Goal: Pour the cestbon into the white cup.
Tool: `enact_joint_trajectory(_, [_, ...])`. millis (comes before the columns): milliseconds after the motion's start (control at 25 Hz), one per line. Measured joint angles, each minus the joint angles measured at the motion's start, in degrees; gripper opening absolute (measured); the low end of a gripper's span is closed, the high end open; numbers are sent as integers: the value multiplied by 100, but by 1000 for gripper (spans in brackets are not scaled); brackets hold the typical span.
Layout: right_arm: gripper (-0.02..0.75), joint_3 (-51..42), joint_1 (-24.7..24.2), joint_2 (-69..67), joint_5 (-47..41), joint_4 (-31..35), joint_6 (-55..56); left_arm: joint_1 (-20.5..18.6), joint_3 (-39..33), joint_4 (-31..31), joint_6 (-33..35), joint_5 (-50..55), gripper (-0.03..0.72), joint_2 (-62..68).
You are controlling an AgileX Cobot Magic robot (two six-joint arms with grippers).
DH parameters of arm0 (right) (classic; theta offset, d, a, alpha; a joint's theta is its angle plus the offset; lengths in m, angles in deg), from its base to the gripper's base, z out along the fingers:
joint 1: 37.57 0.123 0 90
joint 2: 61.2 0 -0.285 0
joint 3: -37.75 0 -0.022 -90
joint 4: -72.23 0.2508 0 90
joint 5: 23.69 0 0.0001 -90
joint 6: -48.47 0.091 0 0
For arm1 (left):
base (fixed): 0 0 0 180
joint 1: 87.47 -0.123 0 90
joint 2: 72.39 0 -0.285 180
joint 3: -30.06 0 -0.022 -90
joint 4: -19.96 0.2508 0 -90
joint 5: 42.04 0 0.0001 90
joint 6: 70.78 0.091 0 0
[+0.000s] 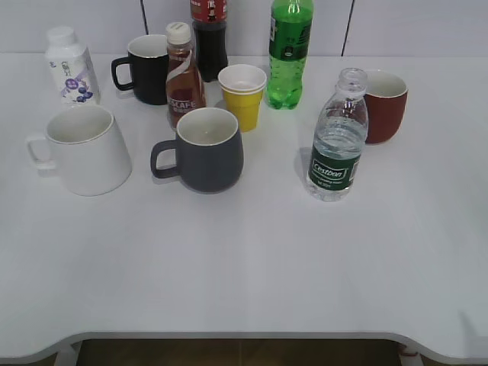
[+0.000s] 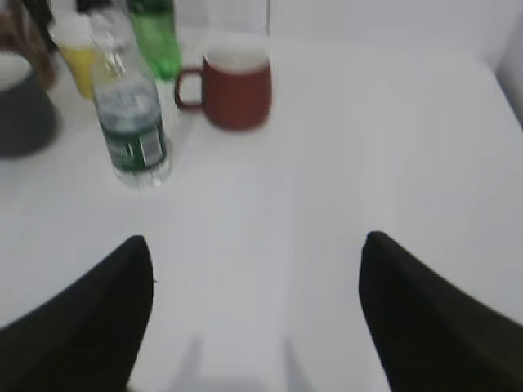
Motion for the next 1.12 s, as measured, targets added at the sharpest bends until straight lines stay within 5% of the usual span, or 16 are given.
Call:
enact_joint_trajectory(240, [590,19,0,-1304,2024,241,-544,0,4,73,0,-2451,502,1201])
enact_joint_trajectory(520, [587,19,0,-3112,3989,269,-742,0,4,1067,0,-5255,493,3434])
enact_joint_trajectory(840, [588,-7,0,-4127,4821,621,-747,0,-121,1067,0,-6522,492,6113])
enact_joint_trajectory(1120, [588,-137,0,-4396,5035,782,-747,-3,-1619,1116,537,-8828,491,7139])
